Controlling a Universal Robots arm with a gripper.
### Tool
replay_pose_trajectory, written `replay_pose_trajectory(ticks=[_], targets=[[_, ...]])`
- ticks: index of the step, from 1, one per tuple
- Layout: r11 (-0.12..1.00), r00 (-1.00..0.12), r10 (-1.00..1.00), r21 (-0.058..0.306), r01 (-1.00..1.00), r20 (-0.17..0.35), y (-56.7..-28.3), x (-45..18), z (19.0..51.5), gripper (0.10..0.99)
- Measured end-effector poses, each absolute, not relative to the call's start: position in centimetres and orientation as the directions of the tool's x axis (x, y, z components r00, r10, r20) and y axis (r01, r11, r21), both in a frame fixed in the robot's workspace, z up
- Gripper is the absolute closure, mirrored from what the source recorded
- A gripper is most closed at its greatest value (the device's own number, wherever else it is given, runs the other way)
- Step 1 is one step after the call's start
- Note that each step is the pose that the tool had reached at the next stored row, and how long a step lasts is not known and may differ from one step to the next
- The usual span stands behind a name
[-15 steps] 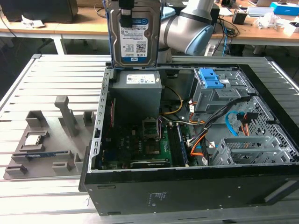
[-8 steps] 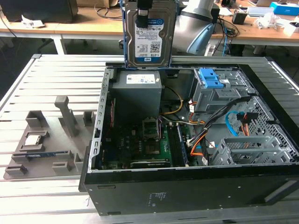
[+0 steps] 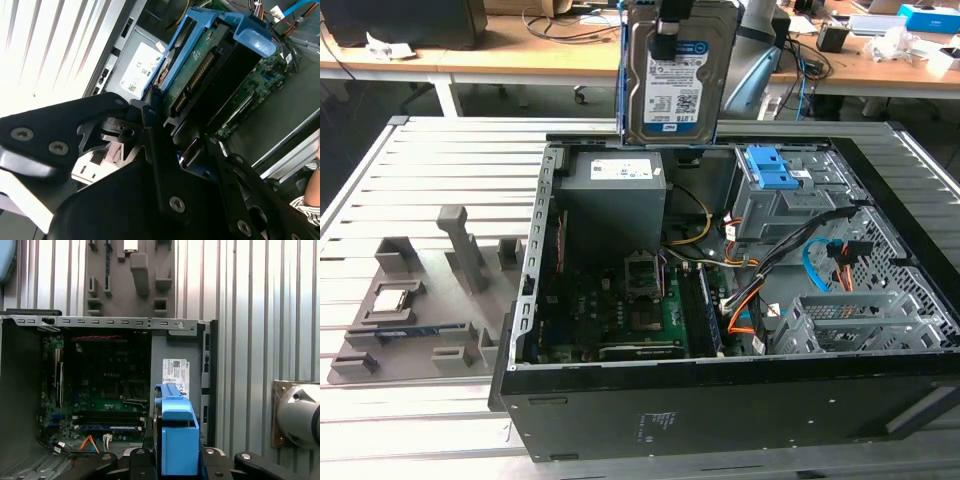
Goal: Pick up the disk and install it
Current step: 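Pick up the disk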
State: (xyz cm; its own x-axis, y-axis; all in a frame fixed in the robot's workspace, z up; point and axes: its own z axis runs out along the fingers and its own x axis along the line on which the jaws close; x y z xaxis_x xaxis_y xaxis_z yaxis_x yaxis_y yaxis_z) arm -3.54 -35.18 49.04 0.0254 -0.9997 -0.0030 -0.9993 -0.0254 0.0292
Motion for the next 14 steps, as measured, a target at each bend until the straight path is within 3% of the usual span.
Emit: replay_pose_trajectory(ticks=[14], targets=[[-0.025, 0.025, -1.0, 0.029, -0.999, -0.001, -35.1, 2.4, 49.0, 0.722]])
